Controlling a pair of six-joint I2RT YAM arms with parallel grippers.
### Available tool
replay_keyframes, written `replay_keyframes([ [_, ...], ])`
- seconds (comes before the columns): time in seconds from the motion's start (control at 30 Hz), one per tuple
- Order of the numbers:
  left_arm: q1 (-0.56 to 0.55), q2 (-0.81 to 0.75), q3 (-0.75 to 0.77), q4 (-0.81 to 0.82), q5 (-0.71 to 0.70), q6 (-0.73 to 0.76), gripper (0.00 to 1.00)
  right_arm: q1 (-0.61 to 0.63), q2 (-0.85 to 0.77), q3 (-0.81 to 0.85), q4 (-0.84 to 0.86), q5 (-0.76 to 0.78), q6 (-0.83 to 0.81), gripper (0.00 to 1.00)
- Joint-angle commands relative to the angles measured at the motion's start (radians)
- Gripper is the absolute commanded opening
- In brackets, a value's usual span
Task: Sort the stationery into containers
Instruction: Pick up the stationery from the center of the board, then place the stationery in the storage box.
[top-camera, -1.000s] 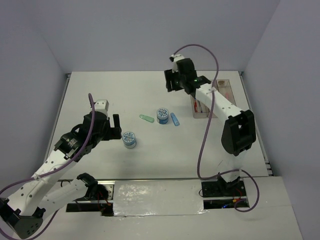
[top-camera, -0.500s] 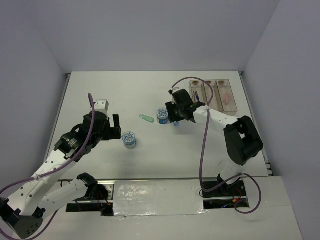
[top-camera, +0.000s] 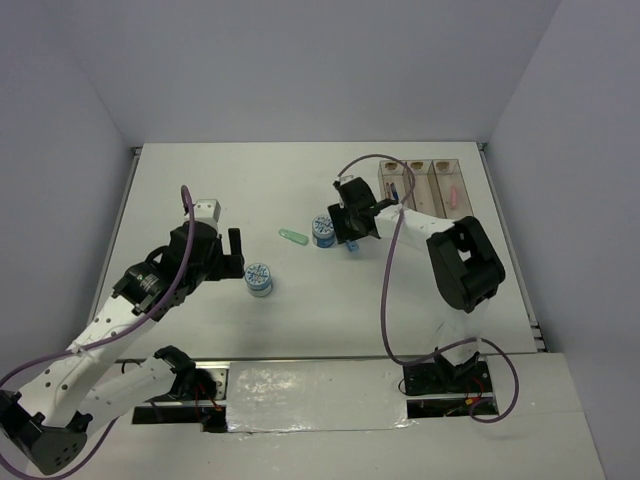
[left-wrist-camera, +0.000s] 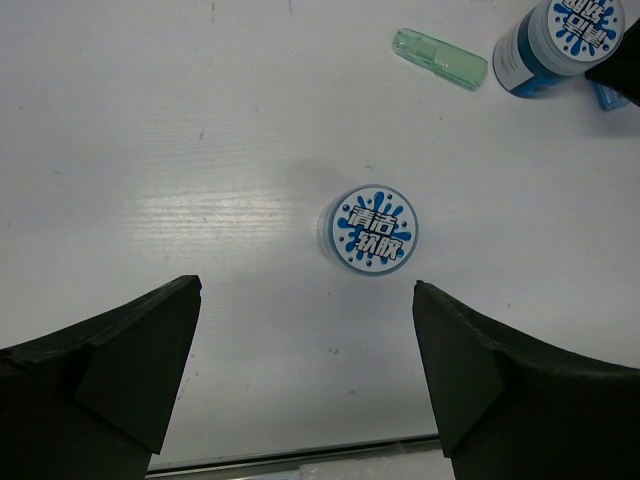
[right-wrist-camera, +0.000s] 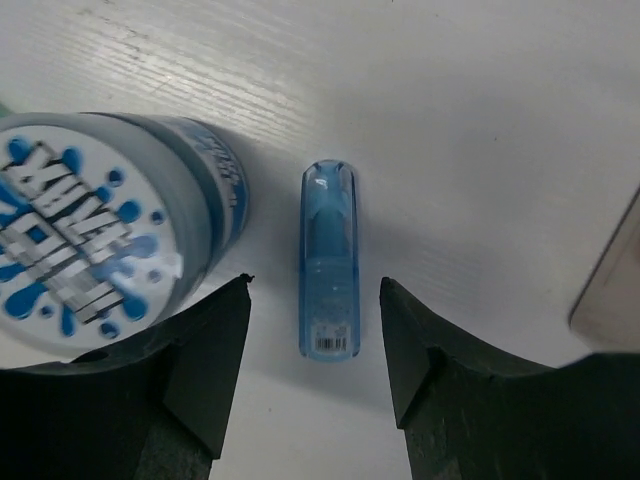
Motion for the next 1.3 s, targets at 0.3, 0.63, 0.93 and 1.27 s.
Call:
replay_keyframes([
  [0.3,-0.003,-0.006,0.000,0.038,0.014,0.009,0.99,-0.033,0.054,-0.041,0.023,-0.023,0.024,0.00],
  [0.63,-0.003,-0.021,0.000,0.040,0.018,0.009,0.99,-0.123,-0.299,-0.073,0.136,-0.087,-0.093,0.00],
  [0.93,-0.003,-0.052,-0.008,0.050,0.037,0.012,0.99,-0.304,-0.094,0.204,0.026,0.387,-0.431,0.00],
  [1.27,-0.003,-0.052,-0.011,0.066,0.078,0.025,0.99,-0.468,0.160,0.448,-0.039,0.527,-0.467,0.00],
])
